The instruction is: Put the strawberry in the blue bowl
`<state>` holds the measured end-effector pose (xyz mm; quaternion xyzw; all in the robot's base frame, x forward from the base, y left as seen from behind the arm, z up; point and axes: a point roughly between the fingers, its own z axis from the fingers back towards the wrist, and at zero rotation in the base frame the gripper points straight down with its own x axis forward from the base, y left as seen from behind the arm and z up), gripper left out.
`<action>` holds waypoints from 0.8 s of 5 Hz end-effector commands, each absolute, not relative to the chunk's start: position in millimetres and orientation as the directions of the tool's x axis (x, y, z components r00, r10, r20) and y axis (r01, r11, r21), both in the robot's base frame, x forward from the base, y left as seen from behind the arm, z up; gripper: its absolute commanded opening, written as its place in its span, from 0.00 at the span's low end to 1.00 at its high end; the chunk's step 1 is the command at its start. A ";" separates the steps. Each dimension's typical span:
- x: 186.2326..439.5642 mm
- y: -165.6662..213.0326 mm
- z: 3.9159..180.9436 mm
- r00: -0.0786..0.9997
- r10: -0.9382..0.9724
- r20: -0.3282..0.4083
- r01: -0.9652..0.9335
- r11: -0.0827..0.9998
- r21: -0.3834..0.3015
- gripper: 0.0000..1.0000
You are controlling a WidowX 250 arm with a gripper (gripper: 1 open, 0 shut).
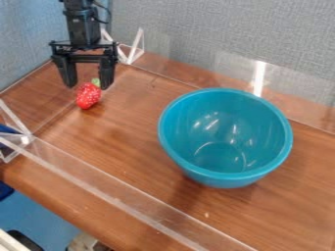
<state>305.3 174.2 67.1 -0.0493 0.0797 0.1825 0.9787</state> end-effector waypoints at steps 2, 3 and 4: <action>310.0 184.9 85.6 0.924 0.364 -0.115 -0.372 0.926 -0.066 1.00; 310.1 184.9 86.0 0.926 0.359 -0.116 -0.368 0.927 -0.070 1.00; 315.1 192.2 72.6 0.921 0.367 -0.126 -0.376 0.925 -0.054 1.00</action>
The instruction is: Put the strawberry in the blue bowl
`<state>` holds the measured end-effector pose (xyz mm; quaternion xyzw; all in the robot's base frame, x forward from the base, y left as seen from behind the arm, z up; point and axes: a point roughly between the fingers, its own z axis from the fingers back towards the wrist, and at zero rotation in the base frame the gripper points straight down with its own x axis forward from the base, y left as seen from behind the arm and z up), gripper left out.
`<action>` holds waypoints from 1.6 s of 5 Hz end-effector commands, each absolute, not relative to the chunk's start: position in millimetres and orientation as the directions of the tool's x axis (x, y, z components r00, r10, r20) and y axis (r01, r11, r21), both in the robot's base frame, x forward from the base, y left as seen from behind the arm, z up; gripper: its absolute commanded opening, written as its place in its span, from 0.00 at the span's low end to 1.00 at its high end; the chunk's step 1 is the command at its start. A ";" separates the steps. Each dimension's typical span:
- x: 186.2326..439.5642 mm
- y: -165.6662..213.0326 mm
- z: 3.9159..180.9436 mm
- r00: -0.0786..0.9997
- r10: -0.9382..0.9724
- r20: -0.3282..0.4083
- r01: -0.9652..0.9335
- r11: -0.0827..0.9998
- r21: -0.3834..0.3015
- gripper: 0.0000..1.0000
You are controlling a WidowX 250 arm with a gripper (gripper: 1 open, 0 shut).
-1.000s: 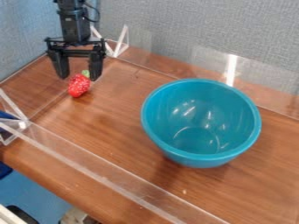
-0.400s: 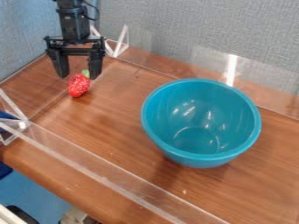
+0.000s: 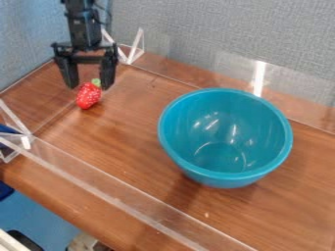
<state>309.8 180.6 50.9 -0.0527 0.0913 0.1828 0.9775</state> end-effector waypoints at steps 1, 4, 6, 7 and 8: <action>318.7 197.8 57.1 0.915 0.376 -0.145 -0.386 0.922 -0.041 1.00; 318.6 204.4 40.7 0.912 0.376 -0.165 -0.390 0.919 -0.057 1.00; 313.7 211.9 42.0 0.904 0.397 -0.159 -0.413 0.907 -0.086 1.00; 311.1 215.8 43.5 0.900 0.407 -0.156 -0.424 0.900 -0.102 1.00; 308.8 219.5 44.7 0.896 0.417 -0.153 -0.435 0.893 -0.112 1.00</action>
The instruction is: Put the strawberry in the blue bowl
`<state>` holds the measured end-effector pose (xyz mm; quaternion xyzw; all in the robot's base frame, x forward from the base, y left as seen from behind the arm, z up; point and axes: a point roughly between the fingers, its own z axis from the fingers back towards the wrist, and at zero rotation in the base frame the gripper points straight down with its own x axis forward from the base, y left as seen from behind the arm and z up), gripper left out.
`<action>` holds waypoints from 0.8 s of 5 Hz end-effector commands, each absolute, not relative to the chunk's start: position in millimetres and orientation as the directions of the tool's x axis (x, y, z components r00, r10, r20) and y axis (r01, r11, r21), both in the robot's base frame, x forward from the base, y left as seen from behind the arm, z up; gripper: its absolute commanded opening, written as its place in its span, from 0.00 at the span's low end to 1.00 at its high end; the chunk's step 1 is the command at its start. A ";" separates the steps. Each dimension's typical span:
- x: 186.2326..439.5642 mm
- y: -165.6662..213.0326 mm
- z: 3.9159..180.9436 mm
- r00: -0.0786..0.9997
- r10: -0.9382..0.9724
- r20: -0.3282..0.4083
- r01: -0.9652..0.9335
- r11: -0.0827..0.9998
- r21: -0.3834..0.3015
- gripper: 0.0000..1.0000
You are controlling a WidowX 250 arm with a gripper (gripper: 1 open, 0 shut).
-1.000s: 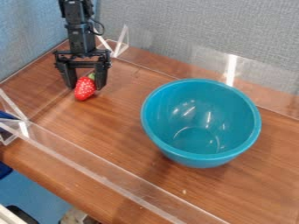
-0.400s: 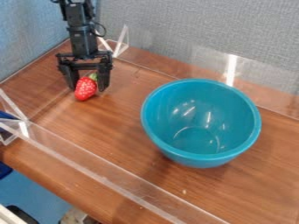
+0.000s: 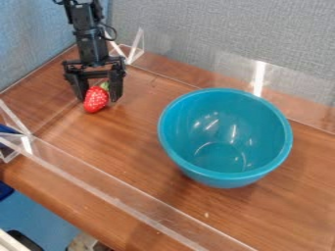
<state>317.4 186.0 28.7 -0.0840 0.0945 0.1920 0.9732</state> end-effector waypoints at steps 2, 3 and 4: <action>304.4 224.3 47.6 0.885 0.440 -0.149 -0.459 0.879 -0.128 1.00; 302.3 224.6 48.6 0.881 0.450 -0.148 -0.469 0.873 -0.135 1.00; 300.3 225.4 49.4 0.876 0.459 -0.147 -0.479 0.866 -0.145 1.00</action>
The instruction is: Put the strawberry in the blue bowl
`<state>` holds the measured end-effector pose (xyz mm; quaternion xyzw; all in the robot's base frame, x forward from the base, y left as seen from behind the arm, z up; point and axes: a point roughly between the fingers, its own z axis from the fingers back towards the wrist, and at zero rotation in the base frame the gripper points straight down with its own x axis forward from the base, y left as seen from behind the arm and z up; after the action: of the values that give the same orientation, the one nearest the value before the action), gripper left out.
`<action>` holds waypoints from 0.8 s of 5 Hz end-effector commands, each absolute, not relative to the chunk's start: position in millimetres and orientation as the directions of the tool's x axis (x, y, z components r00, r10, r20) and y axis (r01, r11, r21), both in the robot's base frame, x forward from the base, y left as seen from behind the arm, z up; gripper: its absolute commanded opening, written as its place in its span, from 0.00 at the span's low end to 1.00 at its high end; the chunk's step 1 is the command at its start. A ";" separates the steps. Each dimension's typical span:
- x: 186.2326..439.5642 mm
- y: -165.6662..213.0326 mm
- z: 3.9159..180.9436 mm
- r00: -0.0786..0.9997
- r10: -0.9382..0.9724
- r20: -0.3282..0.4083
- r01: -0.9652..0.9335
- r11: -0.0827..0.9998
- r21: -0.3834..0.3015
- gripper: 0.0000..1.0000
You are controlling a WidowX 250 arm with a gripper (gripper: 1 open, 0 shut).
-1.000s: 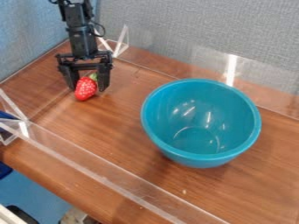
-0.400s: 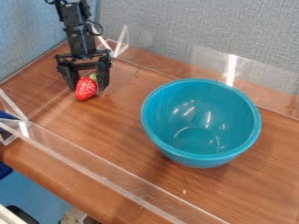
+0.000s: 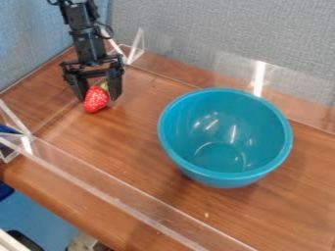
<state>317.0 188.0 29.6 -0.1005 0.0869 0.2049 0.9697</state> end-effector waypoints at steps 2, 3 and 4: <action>296.9 225.9 48.9 0.866 0.477 -0.150 -0.497 0.853 -0.157 1.00; 295.6 226.4 48.0 0.860 0.488 -0.151 -0.508 0.847 -0.157 1.00; 294.6 227.9 47.0 0.854 0.497 -0.153 -0.517 0.841 -0.156 1.00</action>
<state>313.9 187.1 27.6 -0.1101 0.0899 0.2119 0.9669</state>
